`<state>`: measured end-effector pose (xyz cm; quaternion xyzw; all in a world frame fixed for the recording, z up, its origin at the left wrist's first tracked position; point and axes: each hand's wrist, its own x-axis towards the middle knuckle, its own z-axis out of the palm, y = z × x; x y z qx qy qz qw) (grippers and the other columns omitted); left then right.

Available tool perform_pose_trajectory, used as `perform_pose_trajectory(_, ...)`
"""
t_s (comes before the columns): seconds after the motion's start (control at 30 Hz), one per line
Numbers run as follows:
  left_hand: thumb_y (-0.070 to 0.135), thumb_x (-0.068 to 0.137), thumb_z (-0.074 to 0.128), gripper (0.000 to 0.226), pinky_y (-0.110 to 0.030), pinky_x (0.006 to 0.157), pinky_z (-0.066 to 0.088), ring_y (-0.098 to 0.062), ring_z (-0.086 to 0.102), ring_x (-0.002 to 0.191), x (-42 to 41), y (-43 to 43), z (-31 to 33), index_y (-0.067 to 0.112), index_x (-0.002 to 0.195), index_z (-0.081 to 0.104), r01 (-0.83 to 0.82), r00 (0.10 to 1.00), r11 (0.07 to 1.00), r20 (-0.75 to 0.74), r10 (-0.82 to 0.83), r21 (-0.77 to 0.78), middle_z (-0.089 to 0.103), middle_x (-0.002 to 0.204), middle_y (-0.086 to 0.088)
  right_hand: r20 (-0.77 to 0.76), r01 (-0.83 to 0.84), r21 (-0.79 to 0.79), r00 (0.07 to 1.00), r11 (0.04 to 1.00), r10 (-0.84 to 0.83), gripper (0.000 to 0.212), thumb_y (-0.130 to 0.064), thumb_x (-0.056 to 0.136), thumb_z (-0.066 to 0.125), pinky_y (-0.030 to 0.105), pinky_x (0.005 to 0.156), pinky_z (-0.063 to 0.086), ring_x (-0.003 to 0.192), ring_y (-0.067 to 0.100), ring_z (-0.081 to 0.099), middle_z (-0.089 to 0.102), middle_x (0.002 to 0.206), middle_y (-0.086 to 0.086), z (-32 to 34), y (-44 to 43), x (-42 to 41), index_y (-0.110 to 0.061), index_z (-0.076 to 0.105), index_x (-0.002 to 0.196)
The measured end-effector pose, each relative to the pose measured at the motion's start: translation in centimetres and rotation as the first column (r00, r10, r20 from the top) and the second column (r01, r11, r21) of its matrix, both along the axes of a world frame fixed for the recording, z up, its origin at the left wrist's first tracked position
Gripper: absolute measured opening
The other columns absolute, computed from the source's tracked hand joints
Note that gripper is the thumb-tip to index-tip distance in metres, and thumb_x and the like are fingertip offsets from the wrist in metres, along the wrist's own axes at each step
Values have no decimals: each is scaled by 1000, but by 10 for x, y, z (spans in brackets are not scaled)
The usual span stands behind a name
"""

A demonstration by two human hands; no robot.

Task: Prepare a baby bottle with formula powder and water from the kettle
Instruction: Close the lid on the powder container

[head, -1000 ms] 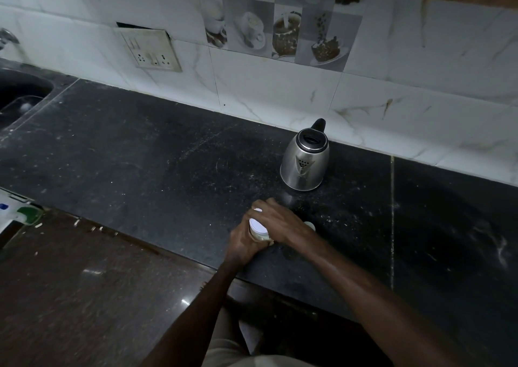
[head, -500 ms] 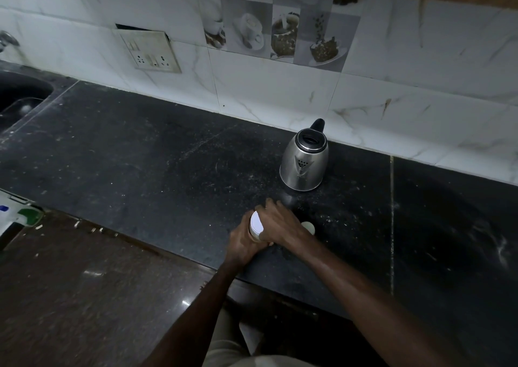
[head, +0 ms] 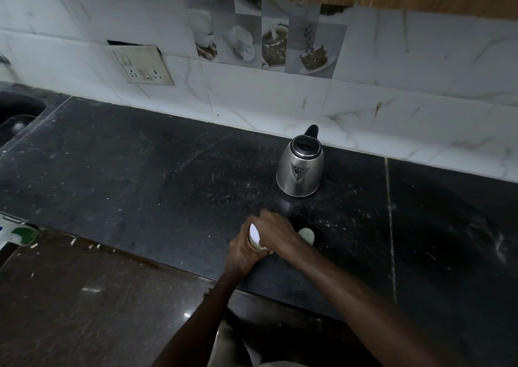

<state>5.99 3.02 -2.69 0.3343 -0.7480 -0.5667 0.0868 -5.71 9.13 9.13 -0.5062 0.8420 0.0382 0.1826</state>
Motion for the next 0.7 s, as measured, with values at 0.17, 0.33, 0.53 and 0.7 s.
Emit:
perform_pose_trajectory(0.17,89,49,86,117,-22,110,47,-4,62,133,0,-3,-1,34,146,53,-12,999,1000,41,12,2,62,142,19,-137,148,21,980,989,-144,32,-36,106,54,37,90,56,118,27,69,71,127,9,2,-2,-8,-16,72,124)
perform_pose_trajectory(0.33,55,62,100,96,-27,106,53,0,66,124,2,-2,0,36,144,54,-27,999,998,18,28,-57,70,134,17,113,45,-1,993,999,-45,65,-35,88,78,43,96,54,124,34,62,57,140,12,-2,6,-18,-21,52,146)
perform_pose_trajectory(0.53,59,60,97,98,-24,102,53,4,65,121,1,-1,2,37,145,53,-19,1000,997,23,21,-70,70,132,19,-68,165,-56,983,985,-169,45,-49,97,66,40,86,56,111,32,71,69,121,13,-9,1,-5,-13,66,123)
perform_pose_trajectory(0.7,59,62,96,99,-21,103,52,2,66,123,1,-2,0,31,147,54,-33,999,997,12,34,-74,70,135,16,-14,198,3,980,980,-198,62,-55,93,70,41,90,54,119,34,67,62,134,13,-5,7,-10,-16,56,138)
